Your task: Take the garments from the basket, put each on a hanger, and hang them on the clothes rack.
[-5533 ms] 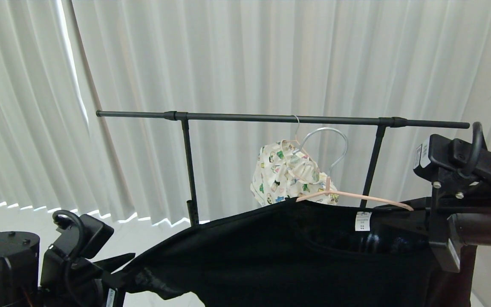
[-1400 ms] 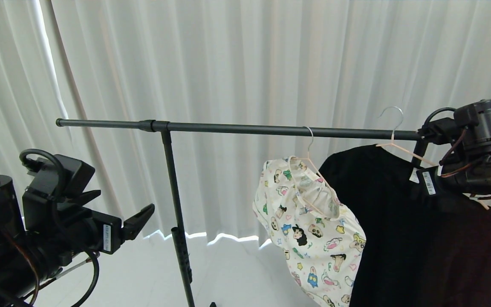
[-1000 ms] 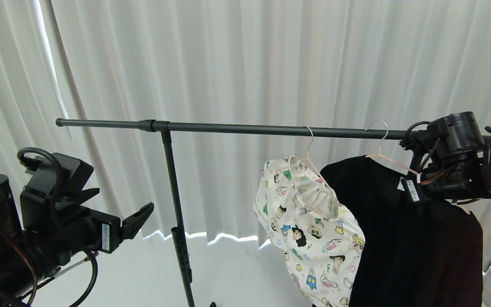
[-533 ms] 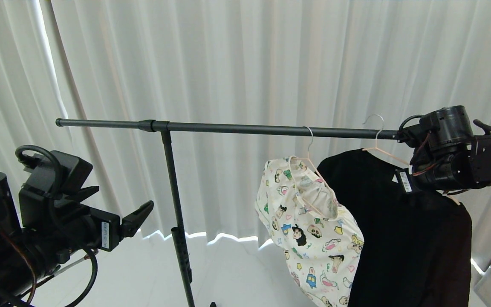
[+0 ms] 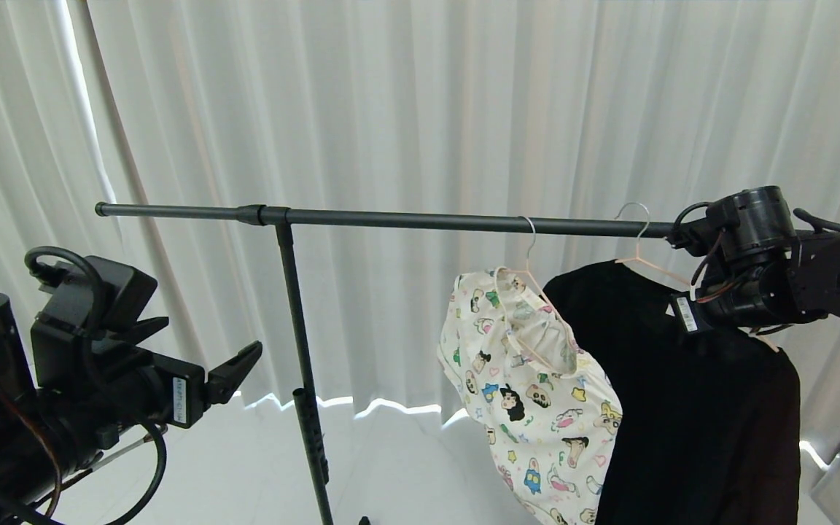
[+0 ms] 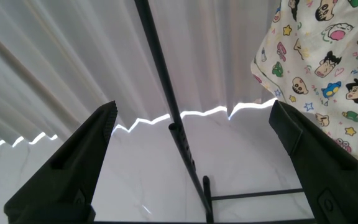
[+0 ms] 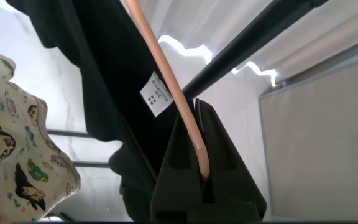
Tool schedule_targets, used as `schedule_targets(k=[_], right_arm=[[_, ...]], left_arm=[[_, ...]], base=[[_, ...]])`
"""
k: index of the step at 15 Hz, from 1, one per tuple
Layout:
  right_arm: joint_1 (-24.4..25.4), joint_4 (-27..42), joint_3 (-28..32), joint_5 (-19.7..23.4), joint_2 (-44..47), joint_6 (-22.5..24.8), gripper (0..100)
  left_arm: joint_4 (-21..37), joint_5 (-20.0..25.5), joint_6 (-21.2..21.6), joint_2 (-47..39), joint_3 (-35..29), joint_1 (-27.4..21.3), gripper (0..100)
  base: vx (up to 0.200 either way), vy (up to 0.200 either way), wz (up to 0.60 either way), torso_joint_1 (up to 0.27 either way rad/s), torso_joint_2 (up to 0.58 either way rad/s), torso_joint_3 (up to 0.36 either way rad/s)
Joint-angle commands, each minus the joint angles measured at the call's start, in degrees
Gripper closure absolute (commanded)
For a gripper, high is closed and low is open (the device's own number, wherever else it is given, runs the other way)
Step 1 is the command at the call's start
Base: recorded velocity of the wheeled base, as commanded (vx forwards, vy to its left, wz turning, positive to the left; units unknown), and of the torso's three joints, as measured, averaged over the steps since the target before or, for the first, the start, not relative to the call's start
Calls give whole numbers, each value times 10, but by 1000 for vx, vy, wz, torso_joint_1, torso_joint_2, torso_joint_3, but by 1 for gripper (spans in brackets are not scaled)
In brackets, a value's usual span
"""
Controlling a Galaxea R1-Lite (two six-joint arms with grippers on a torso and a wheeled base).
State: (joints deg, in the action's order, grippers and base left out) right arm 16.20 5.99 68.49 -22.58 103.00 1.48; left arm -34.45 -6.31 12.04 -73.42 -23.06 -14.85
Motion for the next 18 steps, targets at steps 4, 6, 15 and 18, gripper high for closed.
schedule_targets(k=[4,6,15,18], right_arm=[[6,1,-1,0,-2,0,0],[8,0,-1,0,-3,0,0],[17,120,5,1,-189,0,0],[0,162,-15,-26,-262,12,0]], left_arm=[[0,0,0,0,0,0,0],[0,0,0,0,0,0,0],[0,0,0,3,0,32,0],[0,0,0,3,0,47,0]], base=[[0,0,0,0,0,0],[0,0,0,0,0,0],[0,0,0,0,0,0],[0,0,0,0,0,0]])
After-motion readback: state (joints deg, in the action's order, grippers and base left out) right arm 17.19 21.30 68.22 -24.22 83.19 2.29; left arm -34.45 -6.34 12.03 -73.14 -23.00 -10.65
